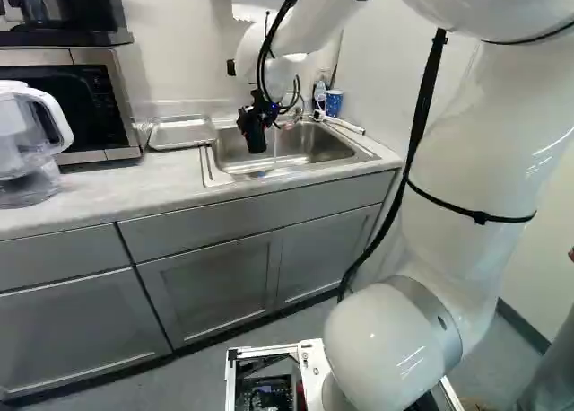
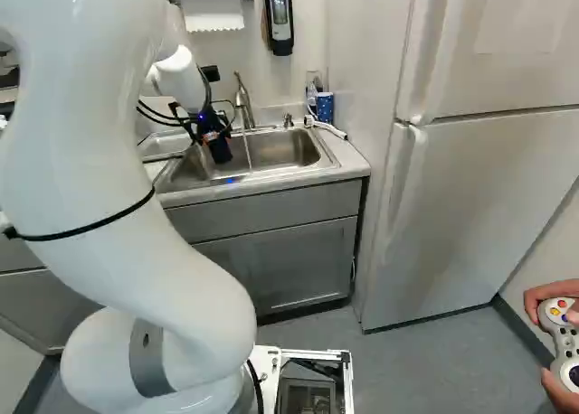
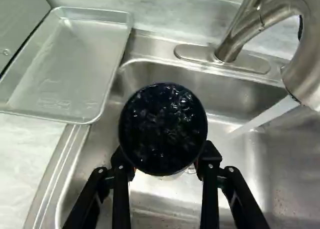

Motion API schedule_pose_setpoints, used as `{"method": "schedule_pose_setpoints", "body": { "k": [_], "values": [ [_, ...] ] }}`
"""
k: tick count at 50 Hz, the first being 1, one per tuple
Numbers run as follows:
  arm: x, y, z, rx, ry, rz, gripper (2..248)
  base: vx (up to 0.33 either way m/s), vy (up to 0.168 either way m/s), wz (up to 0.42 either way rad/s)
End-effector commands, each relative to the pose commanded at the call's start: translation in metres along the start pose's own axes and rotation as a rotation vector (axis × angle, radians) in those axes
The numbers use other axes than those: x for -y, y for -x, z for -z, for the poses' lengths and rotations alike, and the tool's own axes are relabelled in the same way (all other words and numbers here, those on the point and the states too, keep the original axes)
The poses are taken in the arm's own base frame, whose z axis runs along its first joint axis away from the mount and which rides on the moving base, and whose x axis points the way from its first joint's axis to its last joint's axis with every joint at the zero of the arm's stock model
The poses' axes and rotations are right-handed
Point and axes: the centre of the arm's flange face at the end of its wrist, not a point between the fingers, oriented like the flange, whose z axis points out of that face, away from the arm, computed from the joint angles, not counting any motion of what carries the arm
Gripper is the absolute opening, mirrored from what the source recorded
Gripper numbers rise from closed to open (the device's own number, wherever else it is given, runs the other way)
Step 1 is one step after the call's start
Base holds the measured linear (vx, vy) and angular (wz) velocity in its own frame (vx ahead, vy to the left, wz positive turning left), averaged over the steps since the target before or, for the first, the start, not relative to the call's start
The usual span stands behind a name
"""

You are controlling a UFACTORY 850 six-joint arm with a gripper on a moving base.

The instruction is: Rinse the cup and place it in the tray

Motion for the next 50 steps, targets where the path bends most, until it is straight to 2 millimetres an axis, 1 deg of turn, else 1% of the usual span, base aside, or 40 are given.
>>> {"method": "schedule_pose_setpoints", "body": {
  "k": [7,50],
  "values": [
    [0.004,-0.004,0.008,-0.018,-0.004,0.007,124,0.000,0.000,0.000],
    [0.002,-0.031,0.057,-0.160,0.011,-0.023,124,0.000,0.000,0.000]
  ]
}}
